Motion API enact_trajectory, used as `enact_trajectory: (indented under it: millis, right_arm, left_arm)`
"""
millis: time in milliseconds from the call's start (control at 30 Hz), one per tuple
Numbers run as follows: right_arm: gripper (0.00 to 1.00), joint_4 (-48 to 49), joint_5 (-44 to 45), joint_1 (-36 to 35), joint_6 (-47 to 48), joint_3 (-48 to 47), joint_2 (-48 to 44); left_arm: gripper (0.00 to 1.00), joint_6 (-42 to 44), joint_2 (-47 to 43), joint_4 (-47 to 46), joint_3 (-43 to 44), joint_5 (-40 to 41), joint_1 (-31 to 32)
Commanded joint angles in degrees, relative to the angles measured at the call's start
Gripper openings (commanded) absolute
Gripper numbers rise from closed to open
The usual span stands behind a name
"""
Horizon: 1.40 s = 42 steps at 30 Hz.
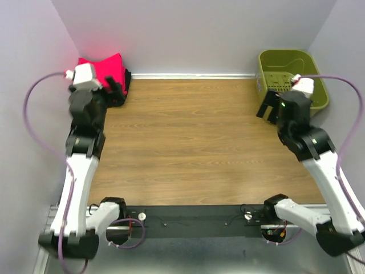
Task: Fold and stack the t-shirts
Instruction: Reset both grippers
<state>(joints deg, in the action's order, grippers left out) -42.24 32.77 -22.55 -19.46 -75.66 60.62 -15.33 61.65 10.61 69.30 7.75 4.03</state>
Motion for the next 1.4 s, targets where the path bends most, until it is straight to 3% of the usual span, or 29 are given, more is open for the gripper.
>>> enact_trajectory:
  millis: [0,100,233,567,1367]
  right_arm:
    - [1.00,2.1,4.8,0.0,1.2,6.0,-9.1]
    - [1.00,4.8,5.7,0.0,2.3,11.8,-17.8]
    - [1.00,7.7,3.0,0.0,5.5,17.3,-27.0]
    - [1.00,11.3,-1.2,0.0,8.7,24.5,-38.6]
    - [1.00,14.2,-6.8,-0.1,11.5,25.3,-42.3]
  left_arm:
    - [0.95,1.2,-16.5,4.3,-5.2,9.1,0.4]
    - [0.95,2.2,-29.2,5.3,-10.8,15.4,0.4]
    - [0.95,-0.5,-38.7,6.9,-14.8,19.2,0.4]
    - [0.95,-8.6,-52.9,13.2,-22.5,27.2,0.4]
    - [0.95,-13.1,-55.8,13.1,-26.1,28.5,0.4]
